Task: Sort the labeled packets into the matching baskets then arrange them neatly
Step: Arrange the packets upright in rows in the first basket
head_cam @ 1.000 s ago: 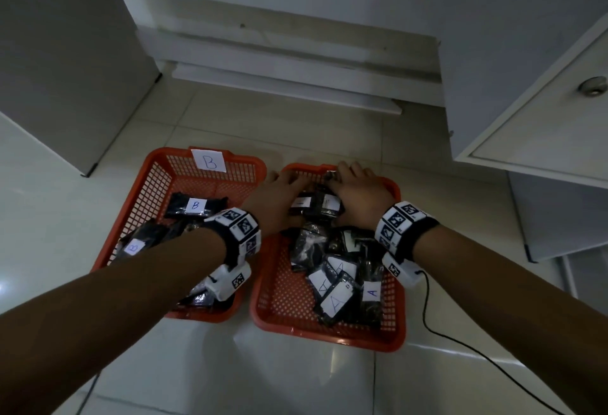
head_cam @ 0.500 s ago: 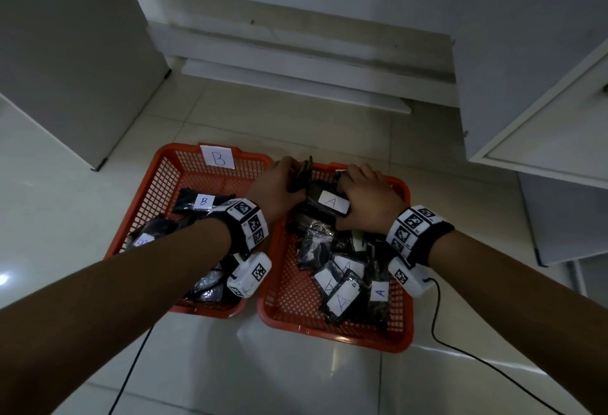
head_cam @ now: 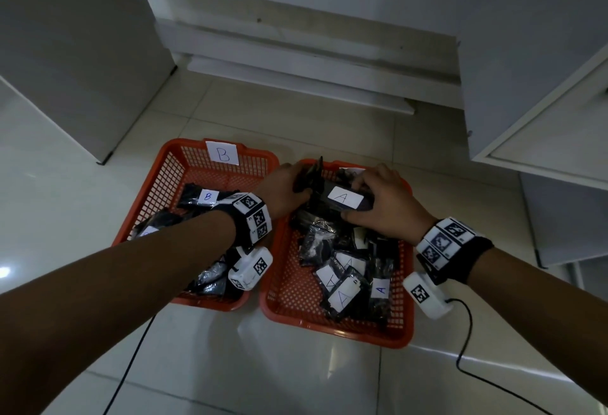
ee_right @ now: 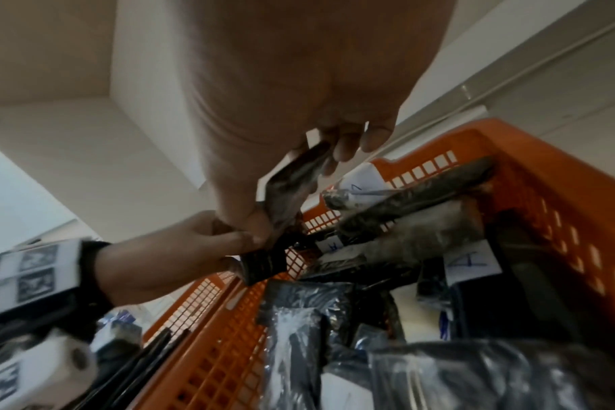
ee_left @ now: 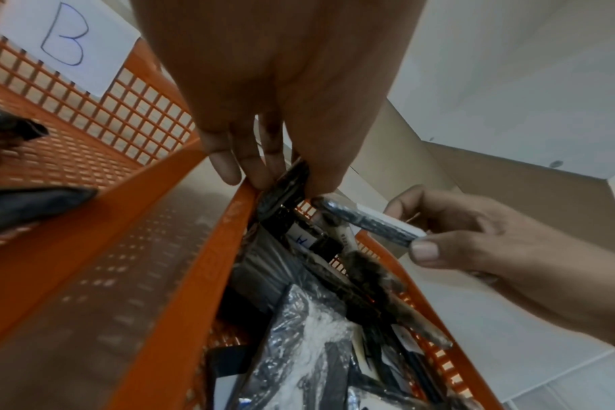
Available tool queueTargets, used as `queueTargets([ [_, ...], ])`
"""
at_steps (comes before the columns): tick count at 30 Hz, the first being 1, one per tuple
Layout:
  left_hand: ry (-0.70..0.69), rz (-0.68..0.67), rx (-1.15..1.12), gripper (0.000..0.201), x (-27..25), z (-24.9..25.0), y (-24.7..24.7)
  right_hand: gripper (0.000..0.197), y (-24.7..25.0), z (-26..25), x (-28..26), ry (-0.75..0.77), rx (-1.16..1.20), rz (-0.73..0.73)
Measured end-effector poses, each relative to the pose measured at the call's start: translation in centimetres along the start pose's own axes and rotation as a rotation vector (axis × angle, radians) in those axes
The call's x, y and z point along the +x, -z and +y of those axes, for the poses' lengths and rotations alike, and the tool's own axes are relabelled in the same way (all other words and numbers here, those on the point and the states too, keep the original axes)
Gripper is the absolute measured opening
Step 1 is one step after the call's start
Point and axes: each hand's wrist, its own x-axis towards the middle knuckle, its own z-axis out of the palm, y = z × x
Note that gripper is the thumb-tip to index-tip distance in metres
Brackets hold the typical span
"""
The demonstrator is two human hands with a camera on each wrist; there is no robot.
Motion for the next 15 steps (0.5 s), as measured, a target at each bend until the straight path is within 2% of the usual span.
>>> queueTargets([
  [3, 0.006, -0.036, 0.017, 0.062, -0.4, 0.9, 0.2, 0.062, 1.1, -1.1, -1.4, 0.035, -0.145, 0.066],
  [5, 0.028, -0.012, -0.011, 0.066, -0.7, 1.3, 0.3, 0.061, 1.6, -2.2, -3.0, 0.048, -0.159, 0.109],
  [8, 0.025, 0.198, -0.002, 0.059, -1.6, 1.5, 0.5, 0.065, 1.5, -3.8, -5.6, -0.023, 0.124, 0.037],
  [10, 0.027, 0.246, -0.105, 0.047, -2.7, 2.5, 1.3, 0.06, 1.1, -4.7, -6.8, -0.084, 0.374, -0.048],
  [11, 0.039, 0.19, -0.161, 0.045, -3.4, 3.1, 1.8, 0.048, 0.8, -5.1, -7.1, -0.116, 0.49, -0.075],
  [13, 0.062, -0.02, -0.23, 0.047, -4.8, 4.1, 2.5, 0.024, 0.2, -5.6, -7.4, -0.188, 0.725, -0.113],
  [15, 0.063, -0.145, -0.278, 0.042, -5.9, 4.3, 2.6, 0.017, -0.6, -5.8, -7.1, -0.221, 0.871, -0.125],
])
